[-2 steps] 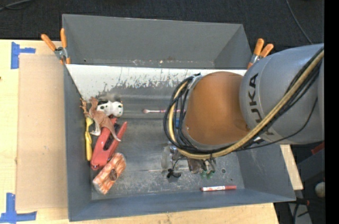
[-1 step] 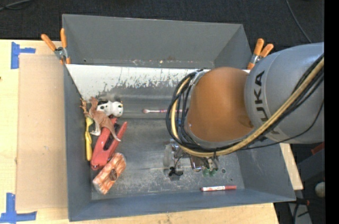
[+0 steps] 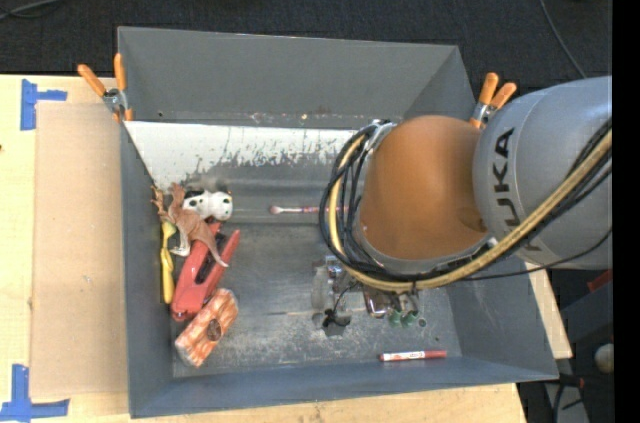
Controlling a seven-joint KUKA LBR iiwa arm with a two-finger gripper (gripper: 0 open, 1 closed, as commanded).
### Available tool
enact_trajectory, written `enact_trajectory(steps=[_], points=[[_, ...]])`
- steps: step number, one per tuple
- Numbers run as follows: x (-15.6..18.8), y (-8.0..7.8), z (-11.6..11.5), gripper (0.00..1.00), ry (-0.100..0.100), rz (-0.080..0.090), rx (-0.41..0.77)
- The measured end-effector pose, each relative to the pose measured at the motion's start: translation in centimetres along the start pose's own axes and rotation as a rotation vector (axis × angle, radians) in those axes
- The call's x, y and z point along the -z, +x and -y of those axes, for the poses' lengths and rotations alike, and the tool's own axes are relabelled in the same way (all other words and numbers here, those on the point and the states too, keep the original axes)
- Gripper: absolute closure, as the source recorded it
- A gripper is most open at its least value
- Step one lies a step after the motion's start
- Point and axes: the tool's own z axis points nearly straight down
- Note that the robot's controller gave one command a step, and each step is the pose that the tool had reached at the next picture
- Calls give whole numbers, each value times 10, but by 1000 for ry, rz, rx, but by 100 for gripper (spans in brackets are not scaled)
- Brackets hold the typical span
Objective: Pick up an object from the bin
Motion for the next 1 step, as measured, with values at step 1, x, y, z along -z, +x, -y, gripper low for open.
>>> enact_trajectory(steps=[1], points=[[27, 0, 0, 100, 0, -2, 1]])
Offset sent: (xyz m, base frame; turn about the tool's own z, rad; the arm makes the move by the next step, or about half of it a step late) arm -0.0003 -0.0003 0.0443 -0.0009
